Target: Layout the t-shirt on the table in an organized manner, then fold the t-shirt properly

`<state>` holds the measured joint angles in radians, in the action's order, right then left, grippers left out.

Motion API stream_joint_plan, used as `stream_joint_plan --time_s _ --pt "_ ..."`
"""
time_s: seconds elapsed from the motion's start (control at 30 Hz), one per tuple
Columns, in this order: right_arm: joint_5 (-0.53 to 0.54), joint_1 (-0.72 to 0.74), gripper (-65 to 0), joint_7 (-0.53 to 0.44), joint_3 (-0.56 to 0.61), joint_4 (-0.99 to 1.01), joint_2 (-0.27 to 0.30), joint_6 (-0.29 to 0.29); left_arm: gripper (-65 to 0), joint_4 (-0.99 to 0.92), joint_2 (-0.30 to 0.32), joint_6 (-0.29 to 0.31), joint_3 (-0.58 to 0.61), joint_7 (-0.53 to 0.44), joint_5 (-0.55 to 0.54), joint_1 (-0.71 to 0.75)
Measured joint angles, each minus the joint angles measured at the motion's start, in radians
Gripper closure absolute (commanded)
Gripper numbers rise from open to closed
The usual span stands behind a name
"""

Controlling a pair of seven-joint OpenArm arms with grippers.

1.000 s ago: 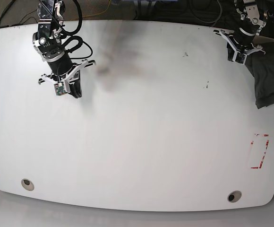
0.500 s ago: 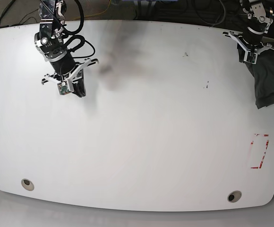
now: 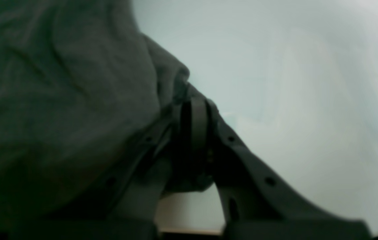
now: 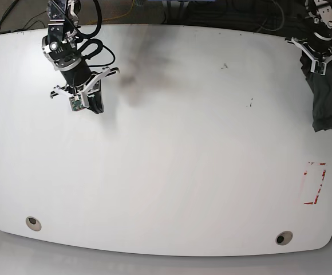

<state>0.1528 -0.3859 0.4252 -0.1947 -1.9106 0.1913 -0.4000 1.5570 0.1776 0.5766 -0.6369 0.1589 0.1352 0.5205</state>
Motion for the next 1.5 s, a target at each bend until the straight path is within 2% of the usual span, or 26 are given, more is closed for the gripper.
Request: stream_joint_plan --time_s 0.37,0.5,0.57,0.77,0.93,1.1,1.27,1.37,1.5 --pt "0.0 -0.012 -3.3 -0.002 0.0 0.0 0.0 0.0 -2.1 -0.035 0.021 0.003 -0.116 0.052 0.029 -0.033" --pt "0.0 -0.016 -3.1 -0.002 0.0 0.0 0.0 0.0 -2.1 -0.036 0.042 0.05 -0.15 0.052 0.029 -0.039" --pt "0.0 -0.016 -3.1 -0.002 0.0 0.0 0.0 0.0 -2.1 -0.034 0.045 0.054 -0.156 0.052 0.029 -0.039" --pt "0.0 -0.016 -3.1 -0.002 0.0 0.0 0.0 0.0 -2.1 -0.024 0.038 0.099 -0.148 0.058 0.033 -0.05" --pt "-0.001 -0.017 -3.1 -0.002 -0.005 -0.004 0.0 0.0 -2.1 0.01 0.02 0.097 -0.1 0.054 0.036 -0.084" --pt "-0.018 -0.014 -3.1 -0.002 -0.007 -0.036 0.006 -0.004 -2.1 0.074 -0.024 0.1 -0.007 0.031 0.037 -0.086" --pt "-0.02 0.002 -3.4 -0.057 -0.006 -0.042 0.042 -0.001 -2.1 0.12 -0.071 0.062 0.146 -0.108 0.047 -0.085" --pt "-0.065 0.011 -3.4 -0.131 0.0 -0.032 0.064 -0.004 -2.1 0.135 -0.095 0.003 0.222 -0.214 0.044 -0.089" --pt "-0.13 0.026 -3.4 -0.177 -0.003 0.013 0.066 0.0 -2.1 0.136 -0.104 -0.077 0.322 -0.282 0.05 -0.087"
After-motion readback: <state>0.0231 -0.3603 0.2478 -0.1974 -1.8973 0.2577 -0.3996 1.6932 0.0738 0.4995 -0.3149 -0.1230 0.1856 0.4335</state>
